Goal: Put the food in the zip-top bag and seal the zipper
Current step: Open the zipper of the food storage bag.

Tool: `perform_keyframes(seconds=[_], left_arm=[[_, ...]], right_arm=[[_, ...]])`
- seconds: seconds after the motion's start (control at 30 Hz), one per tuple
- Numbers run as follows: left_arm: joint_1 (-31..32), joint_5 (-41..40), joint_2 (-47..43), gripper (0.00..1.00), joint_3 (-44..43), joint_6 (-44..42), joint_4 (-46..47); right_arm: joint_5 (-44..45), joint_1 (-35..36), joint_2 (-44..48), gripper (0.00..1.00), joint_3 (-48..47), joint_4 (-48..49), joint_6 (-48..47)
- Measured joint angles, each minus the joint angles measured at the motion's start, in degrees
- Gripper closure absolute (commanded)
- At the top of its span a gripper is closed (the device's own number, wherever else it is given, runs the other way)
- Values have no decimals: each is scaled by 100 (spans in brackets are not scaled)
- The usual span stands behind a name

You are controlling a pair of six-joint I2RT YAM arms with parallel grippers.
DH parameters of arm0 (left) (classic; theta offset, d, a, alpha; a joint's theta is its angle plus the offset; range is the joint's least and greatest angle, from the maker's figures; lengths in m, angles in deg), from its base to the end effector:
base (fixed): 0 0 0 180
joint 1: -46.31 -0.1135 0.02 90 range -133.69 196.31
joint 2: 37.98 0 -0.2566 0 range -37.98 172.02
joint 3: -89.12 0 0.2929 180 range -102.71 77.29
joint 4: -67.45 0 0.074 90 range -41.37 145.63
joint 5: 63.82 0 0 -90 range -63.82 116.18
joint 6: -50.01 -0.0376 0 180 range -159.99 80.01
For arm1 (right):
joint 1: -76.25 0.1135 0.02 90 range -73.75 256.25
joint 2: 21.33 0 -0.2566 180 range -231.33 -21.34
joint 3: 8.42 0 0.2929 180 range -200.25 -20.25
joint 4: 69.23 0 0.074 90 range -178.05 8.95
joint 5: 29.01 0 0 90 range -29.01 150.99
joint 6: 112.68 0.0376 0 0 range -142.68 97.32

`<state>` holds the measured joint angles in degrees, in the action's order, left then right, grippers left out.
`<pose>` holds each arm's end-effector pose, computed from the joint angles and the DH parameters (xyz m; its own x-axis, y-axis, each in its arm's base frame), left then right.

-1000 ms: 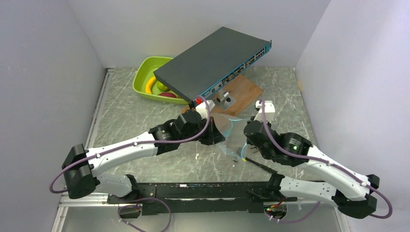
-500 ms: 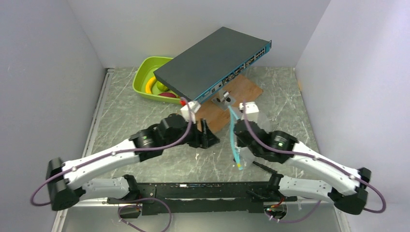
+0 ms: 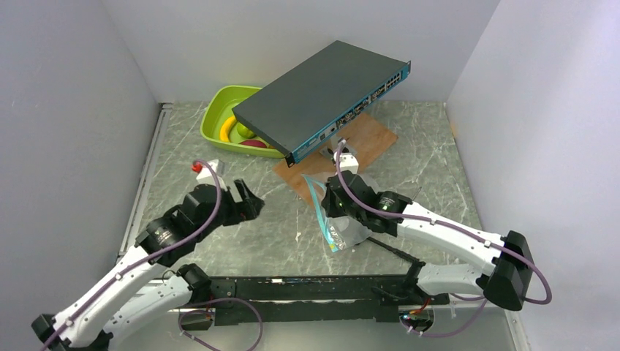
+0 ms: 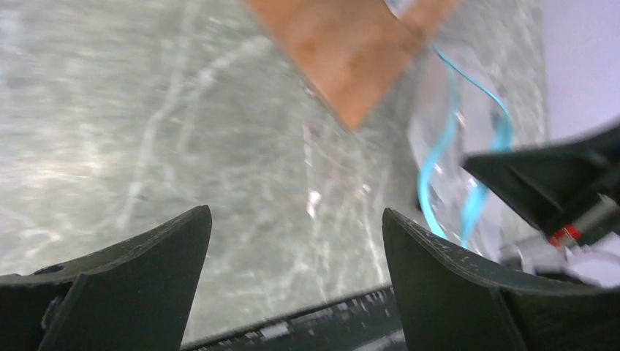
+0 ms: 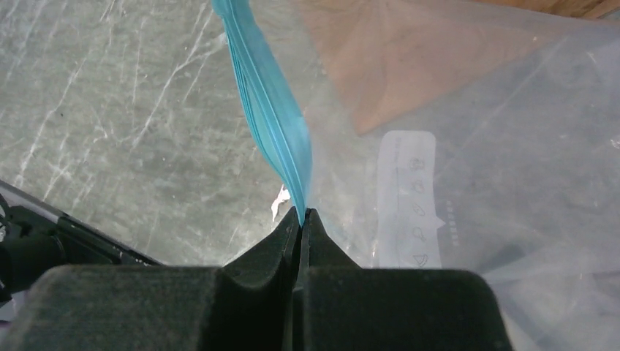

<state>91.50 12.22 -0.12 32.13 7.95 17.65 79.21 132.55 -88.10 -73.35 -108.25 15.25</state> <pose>0.1398 -0.1278 0.3106 -0.6434 -0.3747 -0.6676 0.0964 0.8255 -0.5562 0.1732 0.2385 0.2681 -0.6914 0.0156 -0.7223 -0.2967 0.9054 0.3036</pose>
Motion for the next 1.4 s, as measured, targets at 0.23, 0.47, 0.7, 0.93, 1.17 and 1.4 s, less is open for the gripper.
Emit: perform_keyframes(seconds=[0.23, 0.47, 0.7, 0.93, 1.17, 1.4], left_arm=[[-2577, 833, 140, 15, 245, -680, 278], [-3213, 2898, 116, 15, 2203, -219, 3060], [-466, 2811, 540, 18, 2634, 72, 4645], [461, 1362, 1016, 32, 2511, 164, 5866], [874, 426, 1749, 44, 2306, 343, 6083], [942, 223, 2135, 42, 2044, 474, 6081]], right_arm=[[-610, -474, -7, 100, 293, 501, -9], [-1187, -662, -74, 100, 293, 756, -74], [-1725, -664, -74, 100, 293, 1040, 35], [-1978, -667, -61, 100, 334, 1104, 199], [-2026, -667, 105, 100, 422, 1099, 262], [-2024, -667, 125, 100, 424, 1097, 264]])
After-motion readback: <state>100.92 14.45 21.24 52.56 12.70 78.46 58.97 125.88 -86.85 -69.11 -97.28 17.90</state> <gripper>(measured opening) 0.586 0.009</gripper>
